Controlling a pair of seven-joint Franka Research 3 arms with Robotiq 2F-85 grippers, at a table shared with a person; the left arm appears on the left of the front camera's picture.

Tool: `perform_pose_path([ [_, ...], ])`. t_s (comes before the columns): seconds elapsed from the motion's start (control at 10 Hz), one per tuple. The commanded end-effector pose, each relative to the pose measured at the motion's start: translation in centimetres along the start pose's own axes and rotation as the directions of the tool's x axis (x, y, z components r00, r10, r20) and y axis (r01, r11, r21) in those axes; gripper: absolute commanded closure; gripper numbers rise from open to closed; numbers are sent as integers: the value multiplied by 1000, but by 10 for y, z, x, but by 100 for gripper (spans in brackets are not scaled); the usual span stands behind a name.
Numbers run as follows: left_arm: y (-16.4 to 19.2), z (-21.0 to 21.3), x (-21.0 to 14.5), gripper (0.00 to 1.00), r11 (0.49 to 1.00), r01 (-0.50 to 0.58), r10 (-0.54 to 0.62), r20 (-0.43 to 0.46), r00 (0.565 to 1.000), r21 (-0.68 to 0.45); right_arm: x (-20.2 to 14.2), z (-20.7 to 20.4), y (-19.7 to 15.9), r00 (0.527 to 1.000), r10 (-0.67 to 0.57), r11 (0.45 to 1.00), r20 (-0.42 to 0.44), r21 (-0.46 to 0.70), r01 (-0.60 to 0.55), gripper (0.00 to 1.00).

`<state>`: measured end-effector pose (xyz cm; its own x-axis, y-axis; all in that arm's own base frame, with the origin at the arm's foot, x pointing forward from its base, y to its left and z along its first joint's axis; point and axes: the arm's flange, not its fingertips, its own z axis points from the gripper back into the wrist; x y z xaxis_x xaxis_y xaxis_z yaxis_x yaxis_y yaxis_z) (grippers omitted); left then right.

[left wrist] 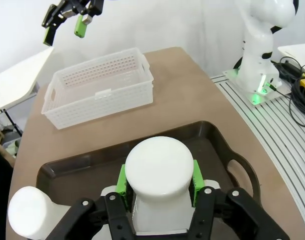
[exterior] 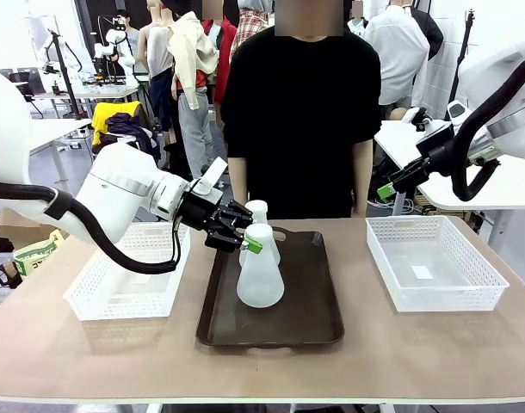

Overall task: Prepare the laboratory tools.
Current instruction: Place the picked Big flask upright in the Handle tray as directed by the person.

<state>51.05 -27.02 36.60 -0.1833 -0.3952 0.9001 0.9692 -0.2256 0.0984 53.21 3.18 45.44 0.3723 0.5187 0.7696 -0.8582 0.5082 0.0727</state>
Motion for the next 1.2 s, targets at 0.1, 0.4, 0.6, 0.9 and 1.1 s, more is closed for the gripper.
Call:
perform_pose_path([
  [0.1,7,3,4,8,999,-11,11,12,1000,-41,0,1,1,1000,-7,1000,-18,0,7,0],
  [0.4,5,1,2,0,997,-47,45,-32,998,-60,0,1,1,1000,-7,1000,-18,0,7,0],
  [0.6,3,4,-1,0,996,-71,68,-48,997,-49,0,1,1,1000,-7,1000,-18,0,7,0],
  [0.9,1,9,-6,0,996,-81,79,-44,996,-31,0,1,1,1000,-7,1000,-18,0,7,0],
  [1.1,2,11,-7,0,994,-103,102,-39,994,-31,0,1,1,1000,-7,1000,-18,0,7,0],
])
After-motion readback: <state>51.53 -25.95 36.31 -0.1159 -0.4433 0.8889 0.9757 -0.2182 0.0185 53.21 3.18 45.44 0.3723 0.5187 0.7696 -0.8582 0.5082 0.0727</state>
